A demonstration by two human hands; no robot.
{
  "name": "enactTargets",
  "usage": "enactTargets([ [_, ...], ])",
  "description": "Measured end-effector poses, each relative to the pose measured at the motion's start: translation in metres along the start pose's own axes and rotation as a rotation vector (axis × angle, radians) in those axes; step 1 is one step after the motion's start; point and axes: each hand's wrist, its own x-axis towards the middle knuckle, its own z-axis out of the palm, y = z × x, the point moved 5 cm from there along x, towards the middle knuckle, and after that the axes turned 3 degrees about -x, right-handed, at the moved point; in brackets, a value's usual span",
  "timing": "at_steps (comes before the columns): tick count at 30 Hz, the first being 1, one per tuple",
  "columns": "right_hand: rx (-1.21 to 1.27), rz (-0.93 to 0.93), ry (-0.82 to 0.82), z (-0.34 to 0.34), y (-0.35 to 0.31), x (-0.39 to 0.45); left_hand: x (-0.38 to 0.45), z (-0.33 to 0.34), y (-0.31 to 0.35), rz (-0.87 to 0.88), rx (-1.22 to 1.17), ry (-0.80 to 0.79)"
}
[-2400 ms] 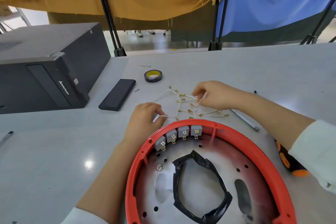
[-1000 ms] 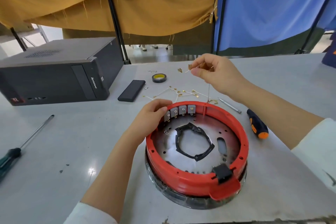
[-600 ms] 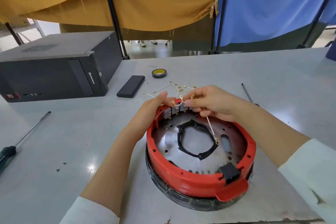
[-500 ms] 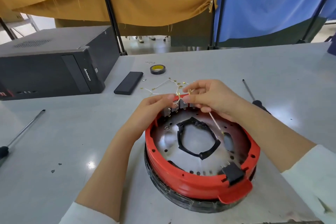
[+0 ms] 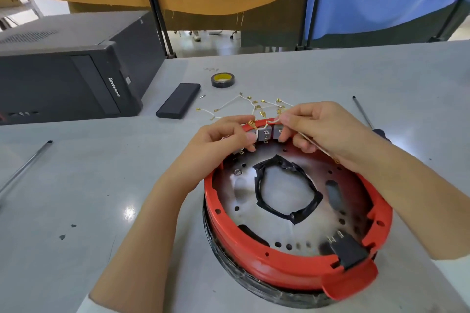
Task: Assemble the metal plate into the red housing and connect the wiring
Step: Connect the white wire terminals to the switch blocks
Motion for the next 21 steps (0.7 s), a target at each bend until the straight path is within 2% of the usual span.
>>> enactTargets([
  [3,-0.004,0.022,-0.036,0.003,-0.001,0.0,-0.006,0.001,0.009,0.047,0.108,-0.056],
  [6,-0.009,0.178,-0.102,0.005,0.001,-0.004,0.001,-0.007,0.006,-0.009,0.03,0.049],
  [8,-0.194,0.266,-0.177,0.007,0.002,-0.01,0.008,-0.013,0.003,-0.069,-0.013,0.105],
  [11,-0.51,0.335,-0.264,0.013,0.003,-0.016,0.02,-0.009,0.01,-0.054,0.196,0.041],
  [16,-0.61,0.386,-0.214,0.017,0.008,-0.011,0.033,0.018,0.012,-0.066,0.284,-0.106],
  [21,-0.543,0.409,-0.174,0.016,0.013,-0.009,0.021,0.013,0.003,-0.125,0.12,-0.094],
])
